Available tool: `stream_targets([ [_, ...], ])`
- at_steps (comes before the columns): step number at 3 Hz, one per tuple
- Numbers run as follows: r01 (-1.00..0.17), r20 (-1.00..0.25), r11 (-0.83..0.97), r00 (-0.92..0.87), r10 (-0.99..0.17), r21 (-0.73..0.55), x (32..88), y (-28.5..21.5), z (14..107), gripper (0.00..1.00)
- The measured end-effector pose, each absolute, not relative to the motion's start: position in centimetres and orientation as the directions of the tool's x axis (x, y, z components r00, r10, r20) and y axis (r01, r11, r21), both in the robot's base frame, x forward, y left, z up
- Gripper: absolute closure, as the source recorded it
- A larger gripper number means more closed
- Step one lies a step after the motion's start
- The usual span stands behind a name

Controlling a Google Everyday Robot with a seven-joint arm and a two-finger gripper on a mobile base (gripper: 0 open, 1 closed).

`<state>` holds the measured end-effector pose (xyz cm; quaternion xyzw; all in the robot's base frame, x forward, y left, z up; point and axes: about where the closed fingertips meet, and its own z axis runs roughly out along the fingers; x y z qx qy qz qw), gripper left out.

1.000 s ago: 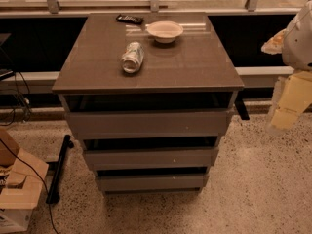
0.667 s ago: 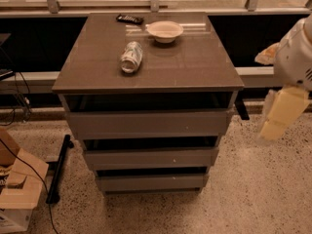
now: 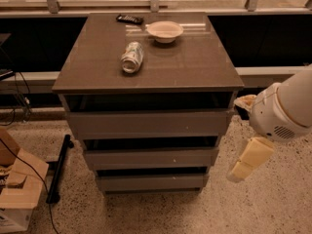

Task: Open bottom drawer

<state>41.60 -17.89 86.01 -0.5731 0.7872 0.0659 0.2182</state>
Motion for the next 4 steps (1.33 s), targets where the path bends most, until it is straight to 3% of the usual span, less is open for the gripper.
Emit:
stream_targets([
  [2, -0.912, -0.406, 0.378, -0.289, -0.867, -0.158, 42.0, -16.7, 83.4, 0.00],
  [4, -0.855, -0.519, 0.477, -0.320, -0.793, -0.202, 45.0, -15.0, 76.0, 0.00],
])
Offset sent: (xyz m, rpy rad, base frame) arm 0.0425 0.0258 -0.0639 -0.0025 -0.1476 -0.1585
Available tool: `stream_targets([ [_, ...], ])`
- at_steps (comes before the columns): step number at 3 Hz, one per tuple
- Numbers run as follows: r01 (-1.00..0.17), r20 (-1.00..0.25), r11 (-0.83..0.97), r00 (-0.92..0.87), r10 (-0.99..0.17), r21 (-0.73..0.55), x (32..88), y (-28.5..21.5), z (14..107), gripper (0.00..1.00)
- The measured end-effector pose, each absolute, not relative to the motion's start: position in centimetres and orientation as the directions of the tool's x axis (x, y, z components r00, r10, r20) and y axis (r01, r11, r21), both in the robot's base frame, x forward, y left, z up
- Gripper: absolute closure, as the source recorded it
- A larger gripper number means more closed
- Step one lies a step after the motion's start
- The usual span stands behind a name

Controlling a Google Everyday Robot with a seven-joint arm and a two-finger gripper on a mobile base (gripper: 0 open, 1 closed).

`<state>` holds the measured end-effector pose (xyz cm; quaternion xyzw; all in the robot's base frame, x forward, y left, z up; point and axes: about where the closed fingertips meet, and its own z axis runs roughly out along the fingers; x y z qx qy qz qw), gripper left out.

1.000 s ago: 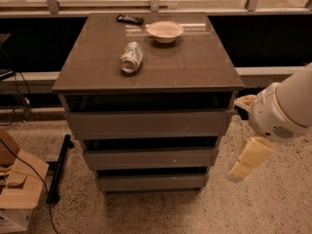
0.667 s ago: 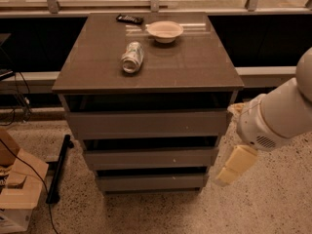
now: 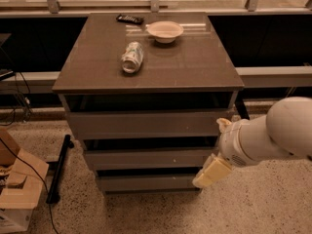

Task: Open bottom drawer

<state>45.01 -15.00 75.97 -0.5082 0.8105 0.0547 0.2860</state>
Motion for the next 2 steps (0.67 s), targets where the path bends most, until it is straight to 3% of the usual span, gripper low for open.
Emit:
stream_targets([
  [1, -0.825, -0.614, 0.541, -0.343, -0.711, -0.165, 47.55, -14.85, 70.35, 0.00],
  [2, -0.825, -0.614, 0.541, -0.343, -0.711, -0.165, 47.55, -14.84, 70.33, 0.00],
])
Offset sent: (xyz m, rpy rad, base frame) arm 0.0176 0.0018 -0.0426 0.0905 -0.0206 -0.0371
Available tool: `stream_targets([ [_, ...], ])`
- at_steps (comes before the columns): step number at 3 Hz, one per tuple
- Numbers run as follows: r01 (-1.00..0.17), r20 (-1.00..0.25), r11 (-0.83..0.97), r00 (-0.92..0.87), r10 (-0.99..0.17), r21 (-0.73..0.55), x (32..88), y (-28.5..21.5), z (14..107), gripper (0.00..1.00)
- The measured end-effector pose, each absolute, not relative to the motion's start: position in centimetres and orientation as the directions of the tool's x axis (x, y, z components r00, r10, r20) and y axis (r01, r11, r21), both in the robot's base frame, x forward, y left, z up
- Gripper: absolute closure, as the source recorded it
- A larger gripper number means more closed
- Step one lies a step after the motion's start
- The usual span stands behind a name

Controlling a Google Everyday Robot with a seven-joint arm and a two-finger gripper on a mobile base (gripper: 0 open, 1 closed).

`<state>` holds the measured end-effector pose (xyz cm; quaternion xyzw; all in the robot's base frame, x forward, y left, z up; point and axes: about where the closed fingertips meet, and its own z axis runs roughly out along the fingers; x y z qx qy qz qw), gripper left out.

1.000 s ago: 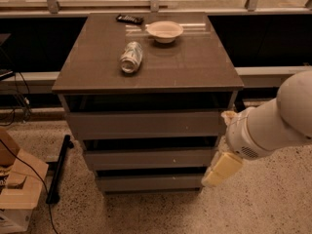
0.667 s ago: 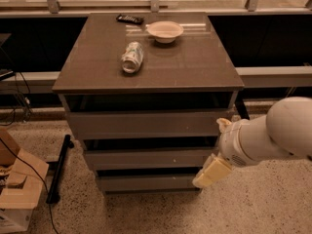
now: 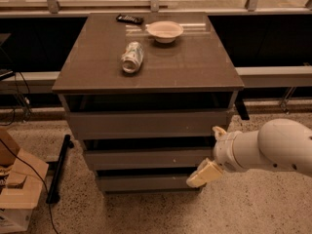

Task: Open bottom drawer

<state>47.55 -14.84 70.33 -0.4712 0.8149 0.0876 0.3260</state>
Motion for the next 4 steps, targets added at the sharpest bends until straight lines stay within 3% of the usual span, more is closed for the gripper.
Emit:
stream_targets([
  [2, -0.835, -0.569, 0.538, -0.386, -0.726, -0.119, 47.2, -13.2, 63.8, 0.00],
  [4, -0.827, -0.688, 0.561, -0.429, -0.586, 0.038, 48.3, -13.6, 57.6, 0.00],
])
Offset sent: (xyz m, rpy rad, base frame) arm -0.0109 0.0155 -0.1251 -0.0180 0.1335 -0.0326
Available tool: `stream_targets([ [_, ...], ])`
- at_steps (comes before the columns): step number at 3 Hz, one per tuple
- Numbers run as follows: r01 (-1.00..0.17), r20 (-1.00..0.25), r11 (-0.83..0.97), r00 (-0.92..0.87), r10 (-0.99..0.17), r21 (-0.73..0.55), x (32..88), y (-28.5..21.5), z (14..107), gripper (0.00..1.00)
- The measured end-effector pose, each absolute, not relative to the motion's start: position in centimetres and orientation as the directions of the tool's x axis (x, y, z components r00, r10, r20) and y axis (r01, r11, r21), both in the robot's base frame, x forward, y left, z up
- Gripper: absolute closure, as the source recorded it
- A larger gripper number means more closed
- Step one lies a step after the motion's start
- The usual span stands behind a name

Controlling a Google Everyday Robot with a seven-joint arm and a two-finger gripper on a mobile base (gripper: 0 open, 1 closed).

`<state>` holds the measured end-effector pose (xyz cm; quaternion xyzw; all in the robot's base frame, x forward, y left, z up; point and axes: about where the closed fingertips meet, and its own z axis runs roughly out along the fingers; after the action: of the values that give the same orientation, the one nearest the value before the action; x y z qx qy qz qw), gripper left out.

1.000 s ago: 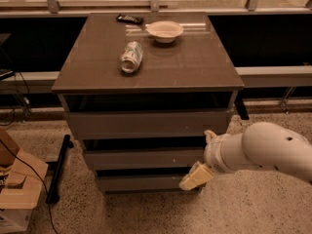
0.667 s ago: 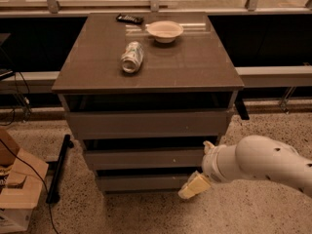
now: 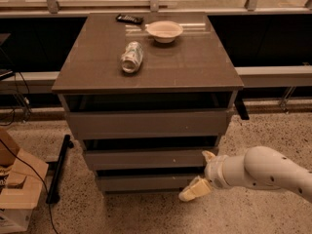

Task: Open bottom drawer

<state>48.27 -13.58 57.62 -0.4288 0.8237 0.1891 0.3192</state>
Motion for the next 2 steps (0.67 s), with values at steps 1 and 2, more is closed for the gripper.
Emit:
stream_targets([
  [1, -0.825, -0.759, 0.542, -0.452, -0.468, 0.157, 50.6, -15.0, 52.8, 0.00],
  [2, -0.810, -0.771, 0.527, -0.501, -0.393, 0.258, 51.7, -15.9, 48.0, 0.00],
])
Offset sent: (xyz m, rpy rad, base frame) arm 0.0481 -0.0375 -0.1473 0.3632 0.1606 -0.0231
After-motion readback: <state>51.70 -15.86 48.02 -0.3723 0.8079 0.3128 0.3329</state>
